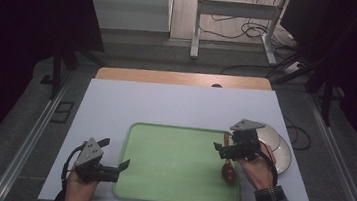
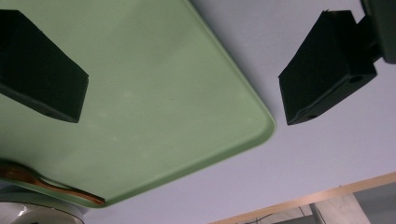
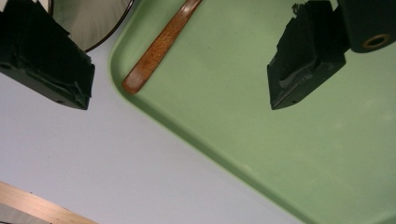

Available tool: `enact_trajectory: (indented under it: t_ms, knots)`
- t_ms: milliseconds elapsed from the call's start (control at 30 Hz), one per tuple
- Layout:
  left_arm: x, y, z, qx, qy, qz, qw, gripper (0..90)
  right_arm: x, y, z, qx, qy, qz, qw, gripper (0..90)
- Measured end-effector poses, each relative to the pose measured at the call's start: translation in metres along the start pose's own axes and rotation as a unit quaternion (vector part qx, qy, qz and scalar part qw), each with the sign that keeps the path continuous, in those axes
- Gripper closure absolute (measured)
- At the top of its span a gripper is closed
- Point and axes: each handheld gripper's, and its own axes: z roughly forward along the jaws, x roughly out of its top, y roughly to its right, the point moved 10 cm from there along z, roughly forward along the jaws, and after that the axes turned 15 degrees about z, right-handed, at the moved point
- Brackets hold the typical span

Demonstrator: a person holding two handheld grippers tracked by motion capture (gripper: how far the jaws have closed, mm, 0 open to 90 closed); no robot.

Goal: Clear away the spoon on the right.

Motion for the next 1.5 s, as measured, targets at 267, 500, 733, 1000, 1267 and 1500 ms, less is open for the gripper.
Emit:
enact_trajectory:
  t_ms: [267,500,733,1000,1267,1500]
  knots:
    - [0.0,0.0,0.0,0.0,-0.001,0.002,1.0,1.2,-0.003,-0.001,-0.008,0.007,0.005,-0.001,1.0,0.5]
    - [0.0,0.001,0.001,0.0,-0.001,0.003,1.0,1.2,-0.01,0.0,-0.019,0.017,0.006,0.008,0.9998,0.0]
    - [0.0,0.001,0.001,0.0,-0.001,0.003,1.0,1.2,-0.016,0.0,-0.03,0.017,0.014,0.005,0.9998,0.0]
    - [0.001,0.0,0.0,0.001,0.005,0.002,1.0,1.2,-0.021,0.004,-0.042,0.011,0.031,0.008,0.9994,0.0]
    - [0.001,0.0,0.0,0.0,0.003,0.003,1.0,1.1,-0.026,0.012,-0.056,0.0,0.048,0.019,0.9986,0.0]
    - [0.0,0.0,0.001,0.001,0.003,0.004,1.0,1.1,-0.034,0.021,-0.068,-0.007,0.065,0.031,0.9974,0.0]
